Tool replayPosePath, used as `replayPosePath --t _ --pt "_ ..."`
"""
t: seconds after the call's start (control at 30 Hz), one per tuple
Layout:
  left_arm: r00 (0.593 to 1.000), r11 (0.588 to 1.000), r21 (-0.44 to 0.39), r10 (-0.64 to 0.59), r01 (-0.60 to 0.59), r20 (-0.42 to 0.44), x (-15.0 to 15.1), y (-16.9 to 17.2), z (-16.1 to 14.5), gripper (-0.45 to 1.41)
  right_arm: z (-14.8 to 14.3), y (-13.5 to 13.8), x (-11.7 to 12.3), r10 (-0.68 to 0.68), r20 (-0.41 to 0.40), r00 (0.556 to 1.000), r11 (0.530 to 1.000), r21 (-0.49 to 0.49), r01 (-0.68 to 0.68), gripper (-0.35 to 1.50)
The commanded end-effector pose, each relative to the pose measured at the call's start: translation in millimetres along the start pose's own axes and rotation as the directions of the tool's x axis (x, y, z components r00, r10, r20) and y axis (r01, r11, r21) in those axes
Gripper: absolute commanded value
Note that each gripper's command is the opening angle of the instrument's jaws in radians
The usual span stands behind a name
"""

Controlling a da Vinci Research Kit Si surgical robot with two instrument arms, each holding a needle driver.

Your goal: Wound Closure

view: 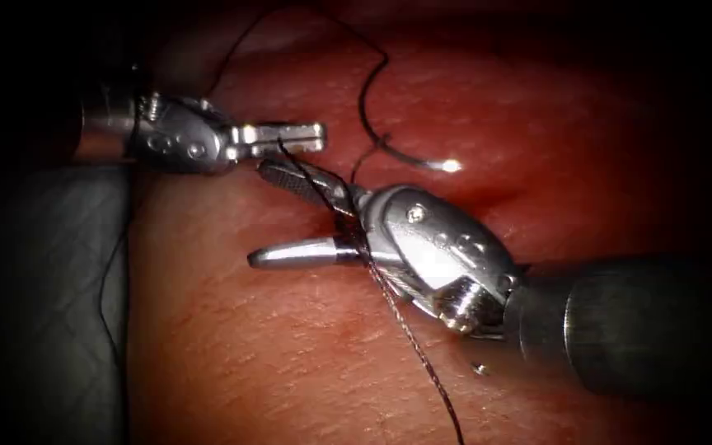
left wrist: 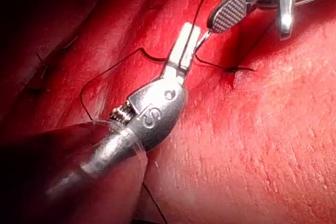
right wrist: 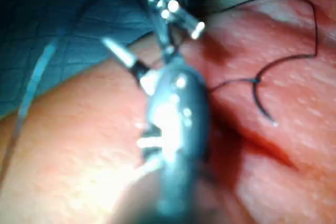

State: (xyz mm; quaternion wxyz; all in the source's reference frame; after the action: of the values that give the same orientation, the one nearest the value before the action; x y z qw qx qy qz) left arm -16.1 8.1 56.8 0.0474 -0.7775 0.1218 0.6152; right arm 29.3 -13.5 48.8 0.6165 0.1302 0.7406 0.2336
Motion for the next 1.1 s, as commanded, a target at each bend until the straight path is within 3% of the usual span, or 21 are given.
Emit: replayPosePath --t 0.03,0.57,0.83,1.1 --pt "1.0 1.0 -0.004 -0.003 0.003 0.001 -0.8 0.5 0.2 -0.45 -0.1 -0.2 -1.1 0.002 -0.007 1.0 1.0 -0.024 -0.003 0.62" --pt "1.0 1.0 -0.01 -0.017 0.017 0.008 -1.8 2.9 -0.9 -0.45 -1.2 1.0 -2.1 0.112 -0.032 0.993 0.981 -0.155 -0.116 0.54" --pt "1.0 1.0 -0.017 -0.023 0.023 0.01 -2.0 3.5 -1.0 -0.45 -1.6 2.2 -3.4 0.217 -0.049 0.975 0.928 -0.298 -0.222 0.56" --pt "1.0 0.999 -0.033 -0.027 0.027 0.01 -2.0 4.3 -1.1 -0.45 -2.1 2.6 -5.5 0.325 -0.032 0.945 0.873 -0.375 -0.313 0.49"
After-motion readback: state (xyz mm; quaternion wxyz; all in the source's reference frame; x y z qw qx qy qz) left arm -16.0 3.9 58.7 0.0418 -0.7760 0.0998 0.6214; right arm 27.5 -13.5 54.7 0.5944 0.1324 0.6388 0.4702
